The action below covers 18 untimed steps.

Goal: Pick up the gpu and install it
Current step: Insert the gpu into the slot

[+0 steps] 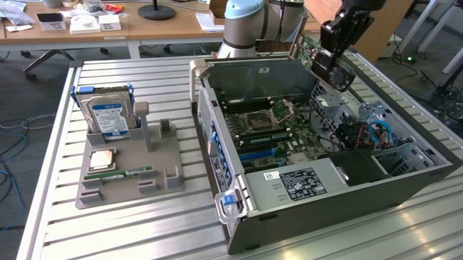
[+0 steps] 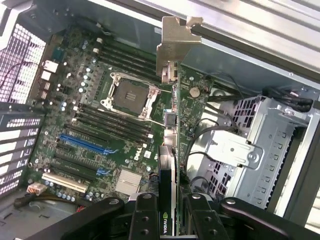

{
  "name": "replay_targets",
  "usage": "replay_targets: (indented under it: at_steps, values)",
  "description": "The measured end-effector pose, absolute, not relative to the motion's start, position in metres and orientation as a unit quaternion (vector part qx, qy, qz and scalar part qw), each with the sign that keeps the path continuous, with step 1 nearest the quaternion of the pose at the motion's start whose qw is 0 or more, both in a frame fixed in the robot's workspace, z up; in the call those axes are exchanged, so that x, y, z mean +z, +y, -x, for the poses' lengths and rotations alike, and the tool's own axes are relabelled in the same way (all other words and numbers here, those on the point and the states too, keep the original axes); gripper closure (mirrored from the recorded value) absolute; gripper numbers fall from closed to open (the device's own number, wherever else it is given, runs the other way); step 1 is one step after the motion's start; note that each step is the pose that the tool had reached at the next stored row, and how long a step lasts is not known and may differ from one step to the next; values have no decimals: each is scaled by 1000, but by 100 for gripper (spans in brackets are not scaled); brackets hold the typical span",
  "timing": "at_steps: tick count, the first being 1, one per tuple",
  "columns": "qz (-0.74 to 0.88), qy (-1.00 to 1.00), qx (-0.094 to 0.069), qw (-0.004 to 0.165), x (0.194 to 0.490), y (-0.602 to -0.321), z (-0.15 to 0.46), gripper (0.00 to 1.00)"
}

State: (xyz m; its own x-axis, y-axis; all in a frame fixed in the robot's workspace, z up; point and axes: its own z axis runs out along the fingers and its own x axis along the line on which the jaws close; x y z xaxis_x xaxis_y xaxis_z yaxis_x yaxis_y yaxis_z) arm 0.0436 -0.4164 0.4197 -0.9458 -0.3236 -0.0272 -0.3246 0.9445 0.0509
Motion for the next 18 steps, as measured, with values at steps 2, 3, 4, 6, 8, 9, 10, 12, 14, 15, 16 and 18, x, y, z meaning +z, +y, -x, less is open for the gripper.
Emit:
replay_targets:
  at_steps: [2,3,4,6,8,9,10,12,14,15,16,18]
  values:
    - [174,984,27,9,420,-416,-44,74]
    - [179,983,27,9,420,-416,-44,74]
    - [185,982,27,9,420,-416,-44,74]
    - [195,980,28,8,420,-416,-44,74]
    - [205,978,28,8,420,-416,-44,74]
    - [210,977,28,8,420,-416,-44,74]
    - [216,976,28,8,420,-416,-44,74]
    - [226,974,28,7,420,-416,-44,74]
    - [236,971,28,7,420,-416,-44,74]
    - [243,970,28,7,420,-416,-44,74]
    - [250,968,28,7,420,-416,-44,74]
    - [267,963,28,6,420,-416,-44,74]
